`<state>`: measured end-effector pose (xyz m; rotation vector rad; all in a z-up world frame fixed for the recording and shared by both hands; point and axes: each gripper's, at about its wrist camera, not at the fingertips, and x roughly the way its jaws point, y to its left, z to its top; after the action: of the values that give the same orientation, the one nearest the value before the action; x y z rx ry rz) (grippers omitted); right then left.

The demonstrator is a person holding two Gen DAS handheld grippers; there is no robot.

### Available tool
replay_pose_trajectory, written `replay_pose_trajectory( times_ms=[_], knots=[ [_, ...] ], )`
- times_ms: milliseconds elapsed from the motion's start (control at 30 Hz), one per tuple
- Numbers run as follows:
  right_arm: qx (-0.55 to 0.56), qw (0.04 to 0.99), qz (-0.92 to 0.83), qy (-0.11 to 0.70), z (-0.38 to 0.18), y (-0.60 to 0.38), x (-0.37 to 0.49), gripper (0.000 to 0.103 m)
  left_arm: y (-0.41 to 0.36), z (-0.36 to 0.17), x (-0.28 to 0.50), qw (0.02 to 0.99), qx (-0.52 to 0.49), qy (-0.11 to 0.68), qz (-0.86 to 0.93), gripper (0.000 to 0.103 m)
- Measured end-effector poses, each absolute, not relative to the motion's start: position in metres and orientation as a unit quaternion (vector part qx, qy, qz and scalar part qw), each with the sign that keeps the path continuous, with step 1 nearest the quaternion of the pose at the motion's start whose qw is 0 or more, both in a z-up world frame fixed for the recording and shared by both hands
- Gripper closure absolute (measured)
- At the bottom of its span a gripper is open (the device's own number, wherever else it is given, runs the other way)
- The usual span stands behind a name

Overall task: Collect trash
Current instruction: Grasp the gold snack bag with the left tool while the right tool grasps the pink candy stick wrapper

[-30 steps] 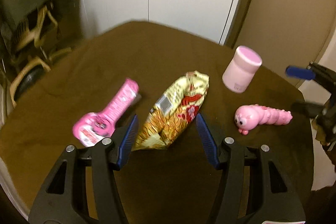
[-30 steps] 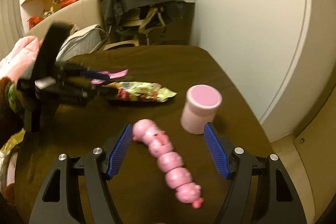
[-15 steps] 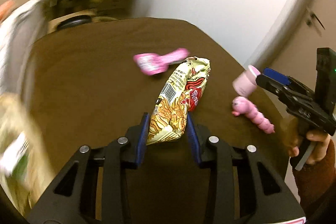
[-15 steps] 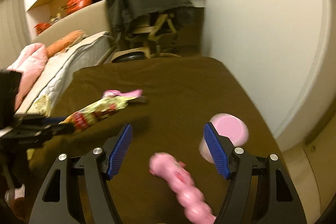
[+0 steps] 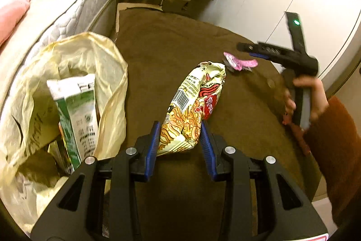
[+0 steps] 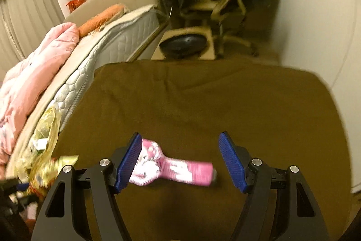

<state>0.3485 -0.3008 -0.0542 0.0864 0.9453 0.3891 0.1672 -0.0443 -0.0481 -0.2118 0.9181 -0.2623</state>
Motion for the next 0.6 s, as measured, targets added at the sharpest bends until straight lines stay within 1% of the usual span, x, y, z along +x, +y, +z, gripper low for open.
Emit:
replay_pose_trajectory(
  times_ms=[133, 267, 433, 533, 600],
  knots=[
    [0.043, 0.857, 0.166, 0.485, -0.068, -0.301, 0.34, 0.037, -0.048, -0.049, 0.17, 0.883, -0.103, 0.444, -0.117, 0.069],
    [0.05, 0.84, 0.205, 0.5, -0.065, -0.292, 0.296, 0.037, -0.048, -0.05, 0.172, 0.882, -0.111, 0.443, -0.118, 0.069],
    [-0.024, 0.856, 0.208, 0.474, -0.047, -0.278, 0.267, 0.037, -0.045, -0.052, 0.173, 0.879, -0.124, 0.444, -0.119, 0.069],
    [-0.069, 0.865, 0.187, 0.46, -0.047, -0.272, 0.273, 0.037, -0.044, -0.051, 0.174, 0.879, -0.122, 0.445, -0.119, 0.069],
    [-0.075, 0.864, 0.191, 0.46, -0.053, -0.266, 0.287, 0.037, -0.043, -0.051, 0.173, 0.879, -0.121, 0.445, -0.119, 0.069]
  ],
)
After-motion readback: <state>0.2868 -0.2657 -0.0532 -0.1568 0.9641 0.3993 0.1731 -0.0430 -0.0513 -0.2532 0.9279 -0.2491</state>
